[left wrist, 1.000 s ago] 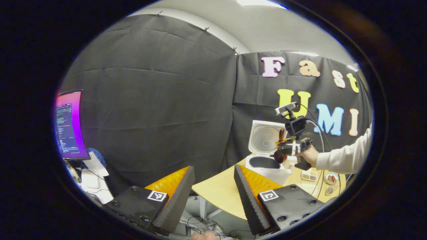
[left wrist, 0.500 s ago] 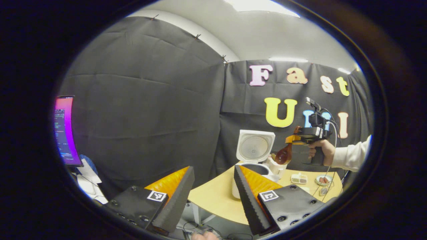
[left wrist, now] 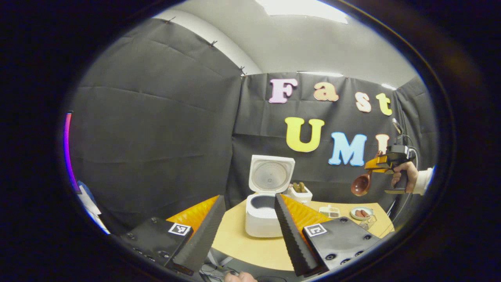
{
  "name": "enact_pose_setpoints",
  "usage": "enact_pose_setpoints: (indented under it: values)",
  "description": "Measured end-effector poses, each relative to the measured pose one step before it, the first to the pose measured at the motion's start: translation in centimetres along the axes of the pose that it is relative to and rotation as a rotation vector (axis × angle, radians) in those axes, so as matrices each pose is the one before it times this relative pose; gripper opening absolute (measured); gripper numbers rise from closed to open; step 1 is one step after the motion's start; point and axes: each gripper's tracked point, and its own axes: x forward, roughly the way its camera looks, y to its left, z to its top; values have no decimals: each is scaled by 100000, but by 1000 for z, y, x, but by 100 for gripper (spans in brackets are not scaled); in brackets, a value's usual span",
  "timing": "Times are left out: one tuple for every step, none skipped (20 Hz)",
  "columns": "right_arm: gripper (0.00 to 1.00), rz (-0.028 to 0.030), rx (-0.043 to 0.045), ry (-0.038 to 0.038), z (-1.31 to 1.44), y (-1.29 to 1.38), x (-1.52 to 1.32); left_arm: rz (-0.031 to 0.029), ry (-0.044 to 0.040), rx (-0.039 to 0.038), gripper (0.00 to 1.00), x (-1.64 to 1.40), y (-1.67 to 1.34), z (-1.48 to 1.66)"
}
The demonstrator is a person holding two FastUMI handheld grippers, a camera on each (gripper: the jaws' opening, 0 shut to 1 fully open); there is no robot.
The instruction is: Close the left gripper, press the button to open the rice cooker; take a wooden spoon from the chopstick holder with the right hand, scoop a spoonful of rice and pour it into the rice cooker, then put the wooden spoon back into the chopstick holder.
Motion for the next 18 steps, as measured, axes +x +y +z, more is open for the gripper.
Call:
enact_pose_setpoints:
  values:
    - [13,-1821,2407,-549,413,-2145,-533,-454,-102,889,84,157,-1156,103]
    - [13,-1744,2197,-121,-872,-2138,-955,26,81,805,84,201,-1043,-127]
    - [13,-2283,1610,318,829,-2342,-407,460,719,460,88,79,-1102,45]
    - [13,-1895,1204,253,138,-2280,-305,290,503,-204,91,-33,-1264,-9]
    - [13,-1823,15,146,142,-2260,45,128,-20,-299,95,-82,-1184,54]
    - [13,-2386,-210,745,-156,-2289,206,306,483,569,95,-242,-1274,-115]
    - [13,-1953,-358,1296,-354,-2164,381,909,1004,1386,95,-188,-1051,-269]
    - [13,-1592,-437,1785,-685,-1908,532,1154,1032,1070,95,-295,-968,-261]
    - [13,-1277,236,1623,-632,-1797,612,1064,1129,79,95,-357,-1027,-177]
    - [13,-969,550,1726,-762,-1638,776,1188,1260,-675,95,-526,-904,-363]
    - [13,-808,934,1845,-704,-1428,847,1353,1253,-679,95,-857,-731,11]
    - [14,-1198,716,1663,-740,-1349,945,1528,1309,78,95,-440,-491,-441]
    - [14,-1580,225,852,-562,-1247,998,1398,799,836,95,-326,-512,-244]
    - [13,-1721,-300,412,-445,-1147,954,873,531,1409,95,-401,-610,-136]
    - [13,-1966,-215,782,-590,-1006,908,720,447,1971,84,-190,-522,3]
    - [13,-1914,-444,1031,-614,-800,744,697,384,2025,84,-356,-372,110]
    - [13,-1482,-484,1131,-581,-741,847,771,209,1439,84,-140,-243,183]
    - [13,-1802,-270,1153,-746,-653,851,751,517,656,84,-19,-198,-58]
